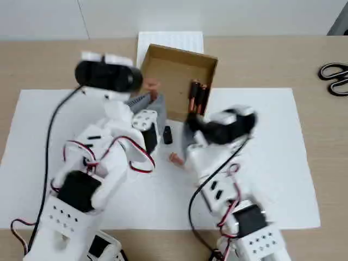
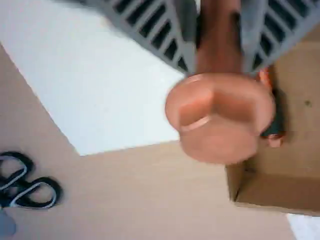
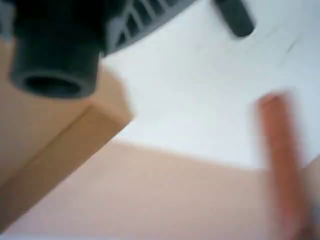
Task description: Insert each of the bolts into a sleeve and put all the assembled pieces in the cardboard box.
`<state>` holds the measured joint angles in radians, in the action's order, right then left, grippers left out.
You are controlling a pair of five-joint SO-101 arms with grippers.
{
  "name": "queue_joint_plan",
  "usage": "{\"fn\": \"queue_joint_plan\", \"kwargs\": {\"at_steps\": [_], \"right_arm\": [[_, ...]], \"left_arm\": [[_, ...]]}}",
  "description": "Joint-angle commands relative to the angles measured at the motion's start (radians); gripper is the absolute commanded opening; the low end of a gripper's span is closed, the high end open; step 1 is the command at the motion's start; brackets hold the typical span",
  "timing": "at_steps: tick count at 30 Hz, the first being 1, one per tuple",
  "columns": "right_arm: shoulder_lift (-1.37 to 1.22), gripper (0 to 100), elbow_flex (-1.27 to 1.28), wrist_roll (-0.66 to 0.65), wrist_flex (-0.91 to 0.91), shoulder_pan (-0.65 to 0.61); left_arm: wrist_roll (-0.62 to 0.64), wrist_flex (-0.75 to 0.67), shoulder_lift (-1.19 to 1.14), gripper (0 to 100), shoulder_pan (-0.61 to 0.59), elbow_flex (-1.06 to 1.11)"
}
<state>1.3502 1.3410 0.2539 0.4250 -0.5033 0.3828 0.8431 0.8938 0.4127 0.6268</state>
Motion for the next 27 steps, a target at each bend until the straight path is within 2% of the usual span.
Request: {"fn": "queue_joint_plan", "kwargs": {"at_steps": [1, 7, 14, 21, 27], "right_arm": [[0.024, 0.4, 0.098, -0.020, -0.156, -0.079], [0.025, 0.4, 0.203, -0.020, -0.289, -0.031], [0.027, 0.4, 0.302, -0.021, -0.430, -0.033], [0.027, 0.4, 0.322, -0.157, -0.456, -0.163], [0.027, 0.4, 0.319, -0.190, -0.487, -0.168]], "left_arm": [[-0.008, -0.129, 0.066, 1, 0.018, 0.062], [-0.008, -0.135, 0.071, 1, -0.046, 0.044], [-0.003, -0.175, 0.068, 1, -0.046, 0.119], [-0.002, -0.183, 0.074, 1, -0.043, 0.150], [-0.002, -0.176, 0.074, 1, -0.043, 0.150]]}}
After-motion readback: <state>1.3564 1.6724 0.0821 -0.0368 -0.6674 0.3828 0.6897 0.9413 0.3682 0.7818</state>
